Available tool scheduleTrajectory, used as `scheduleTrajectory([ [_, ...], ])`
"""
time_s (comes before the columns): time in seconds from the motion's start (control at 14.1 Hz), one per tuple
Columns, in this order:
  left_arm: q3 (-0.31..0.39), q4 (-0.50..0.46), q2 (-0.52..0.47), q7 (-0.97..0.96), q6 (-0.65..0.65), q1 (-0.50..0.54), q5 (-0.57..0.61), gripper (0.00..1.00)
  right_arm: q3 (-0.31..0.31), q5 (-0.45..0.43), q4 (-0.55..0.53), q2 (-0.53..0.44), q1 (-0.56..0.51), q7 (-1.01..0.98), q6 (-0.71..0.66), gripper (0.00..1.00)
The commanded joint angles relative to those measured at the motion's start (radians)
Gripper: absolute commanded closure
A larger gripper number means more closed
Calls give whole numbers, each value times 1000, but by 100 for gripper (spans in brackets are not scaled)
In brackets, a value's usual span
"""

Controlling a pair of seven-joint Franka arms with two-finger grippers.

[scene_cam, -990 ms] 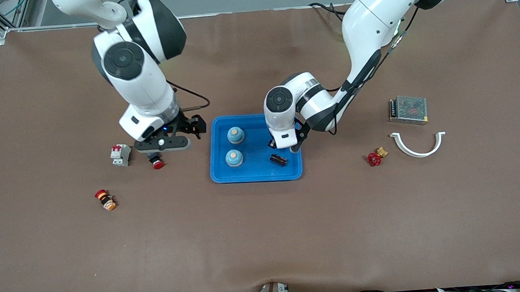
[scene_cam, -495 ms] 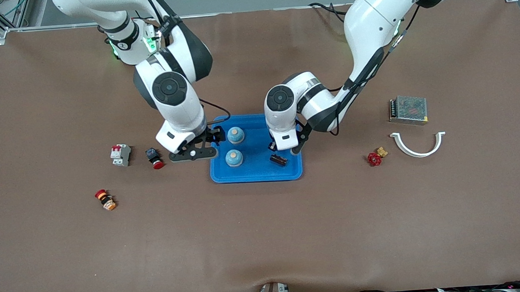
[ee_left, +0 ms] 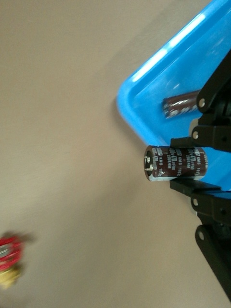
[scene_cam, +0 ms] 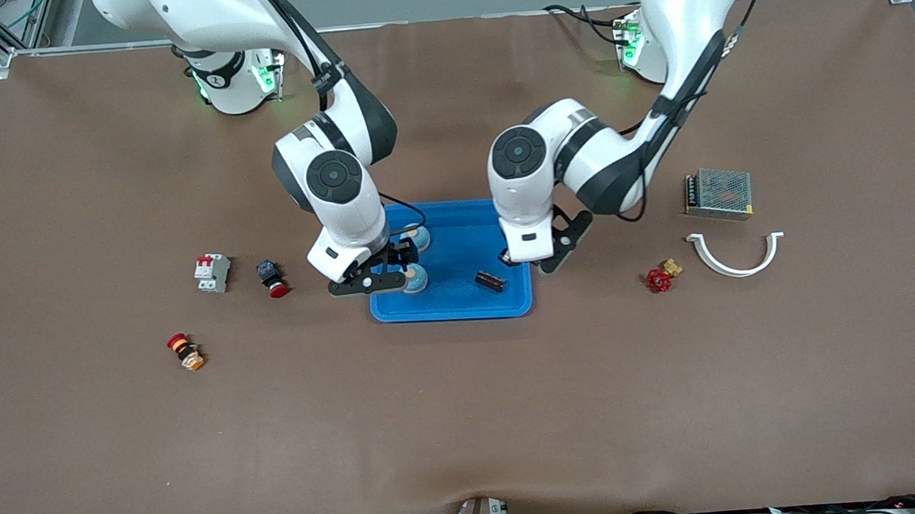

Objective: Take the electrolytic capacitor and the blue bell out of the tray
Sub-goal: 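Lift the capacitor with the left gripper while the right gripper grasps the bell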

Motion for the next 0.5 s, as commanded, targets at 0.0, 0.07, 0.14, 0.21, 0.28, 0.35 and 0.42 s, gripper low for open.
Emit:
scheduleTrajectory([
  [0.0, -35, -32, -75, 158, -80, 95, -36, 100, -12, 13, 6, 36, 13, 14, 39, 0],
  [0.07, -41, -33, -95, 220, -100, 139, -73, 100, -12, 13, 8, 52, 13, 13, 60, 0],
  [0.14, -47, -39, -115, 287, -120, 187, -111, 100, -12, 13, 8, 71, 12, 13, 82, 0],
  [0.21, -55, -51, -136, 355, -141, 225, -133, 100, -12, 13, 9, 88, 13, 13, 100, 0],
  [0.28, -58, -71, -156, 414, -160, 262, -135, 100, -12, 13, 12, 100, 15, 13, 110, 0],
  [0.35, -58, -94, -175, 462, -177, 287, -135, 100, -12, 13, 14, 108, 18, 13, 111, 0],
  [0.42, -58, -119, -187, 513, -181, 320, -135, 100, -12, 13, 15, 117, 25, 13, 114, 0],
])
